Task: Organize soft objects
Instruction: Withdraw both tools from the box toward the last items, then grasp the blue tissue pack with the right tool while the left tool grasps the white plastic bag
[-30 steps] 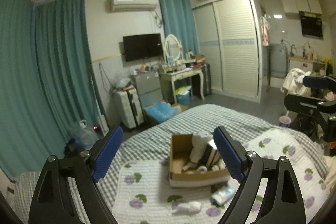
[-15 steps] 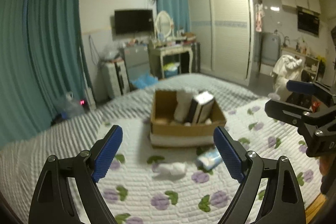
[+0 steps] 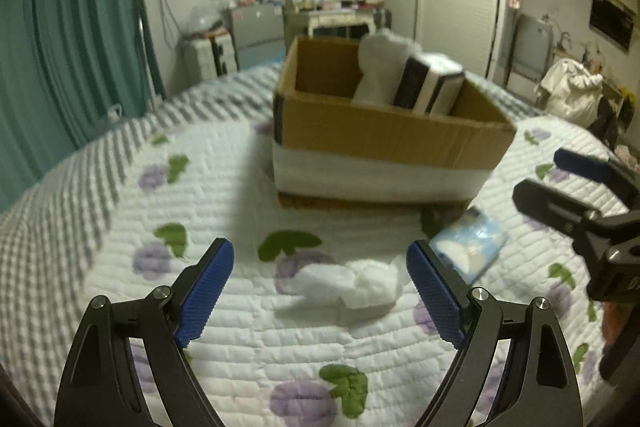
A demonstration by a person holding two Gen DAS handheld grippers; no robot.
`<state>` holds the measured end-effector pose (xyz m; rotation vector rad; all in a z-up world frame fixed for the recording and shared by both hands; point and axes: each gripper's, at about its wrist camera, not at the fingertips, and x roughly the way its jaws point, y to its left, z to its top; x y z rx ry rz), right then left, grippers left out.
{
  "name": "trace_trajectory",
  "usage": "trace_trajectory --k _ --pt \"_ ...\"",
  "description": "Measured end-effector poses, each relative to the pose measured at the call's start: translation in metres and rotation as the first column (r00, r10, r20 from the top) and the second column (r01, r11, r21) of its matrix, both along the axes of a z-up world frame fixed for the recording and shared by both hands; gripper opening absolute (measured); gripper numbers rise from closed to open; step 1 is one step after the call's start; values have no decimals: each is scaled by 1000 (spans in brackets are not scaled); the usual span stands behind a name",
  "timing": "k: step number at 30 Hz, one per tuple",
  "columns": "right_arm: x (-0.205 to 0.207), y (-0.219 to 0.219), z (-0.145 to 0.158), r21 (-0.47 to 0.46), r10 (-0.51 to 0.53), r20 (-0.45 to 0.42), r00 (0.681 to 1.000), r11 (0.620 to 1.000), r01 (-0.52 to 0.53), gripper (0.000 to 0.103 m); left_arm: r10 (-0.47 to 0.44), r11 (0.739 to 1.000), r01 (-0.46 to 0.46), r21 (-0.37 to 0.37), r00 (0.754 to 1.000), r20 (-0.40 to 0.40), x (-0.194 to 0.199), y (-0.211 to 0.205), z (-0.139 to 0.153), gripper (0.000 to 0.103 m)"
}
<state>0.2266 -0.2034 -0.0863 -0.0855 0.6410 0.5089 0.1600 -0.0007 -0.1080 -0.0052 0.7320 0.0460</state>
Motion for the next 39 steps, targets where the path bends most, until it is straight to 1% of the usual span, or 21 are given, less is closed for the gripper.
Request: trace_trajectory --k 2,4,7,8,10,12,13,15,16,17,18,19,20,21,22,23,26,29,31,36,39 --pt "7 1 -15 -9 -1 -23 1000 1000 1 103 -8 1000 8 -10 1000 -24 6 -2 -10 90" --pt "15 3 -32 -54 15 -57 998 998 -18 103 -21 1000 21 -9 999 -40 8 -7 -17 89" --pt "19 3 -46 -90 29 -90 996 995 -37 101 -51 999 51 -3 995 -85 10 -18 -32 89" --pt "19 4 -52 -104 41 -100 994 993 -51 99 -56 998 57 2 994 -95 11 -21 -35 89" --pt "16 8 -60 -135 60 -99 993 988 -73 97 -61 998 63 14 993 -102 15 -22 -40 88" --pt "14 11 -68 -161 81 -112 990 982 -99 91 -67 997 69 21 992 -105 18 -23 -46 88" --pt "15 13 -71 -162 91 -128 988 981 -111 83 -68 997 70 19 992 -108 19 -21 -48 88" --pt "16 15 -76 -151 104 -158 982 980 -128 79 -65 998 66 12 991 -113 21 -18 -52 87" --pt "17 15 -77 -151 105 -160 981 980 -129 77 -66 998 66 -2 992 -111 22 -15 -53 86" --pt "17 15 -78 -147 109 -162 981 980 -134 69 -69 998 68 -14 992 -108 22 -14 -53 79" --pt "17 15 -78 -138 118 -168 979 980 -142 64 -74 997 72 -24 992 -106 21 -12 -52 77" --pt "17 15 -78 -139 114 -166 979 981 -138 62 -78 997 76 -28 992 -103 21 -11 -51 74" --pt "16 15 -77 -137 112 -164 980 981 -135 59 -88 996 85 -34 992 -96 19 -11 -50 65" --pt "16 14 -77 -136 106 -160 981 982 -128 57 -97 995 94 -36 991 -90 17 -11 -49 60" --pt "16 12 -76 -129 101 -160 982 984 -123 54 -107 994 104 -34 991 -86 16 -13 -48 53" --pt "16 12 -75 -126 97 -162 982 985 -118 51 -119 993 116 -33 989 -84 14 -15 -48 50" --pt "15 7 -74 -107 84 -173 981 989 -104 48 -143 990 142 -18 987 -70 6 -24 -45 45" --pt "10 7 -74 -105 74 -169 983 990 -93 46 -162 987 163 11 985 -59 -1 -37 -40 45" --pt "5 7 -72 -97 70 -162 984 992 -86 44 -169 985 170 17 984 -53 0 -35 -36 45" --pt "-13 3 -62 -78 58 -130 990 995 -69 42 -169 986 169 5 984 -50 -14 -40 -25 45" --pt "-27 -3 -51 -57 41 -112 993 997 -48 42 -163 987 162 -16 985 -48 -26 -40 -16 45"
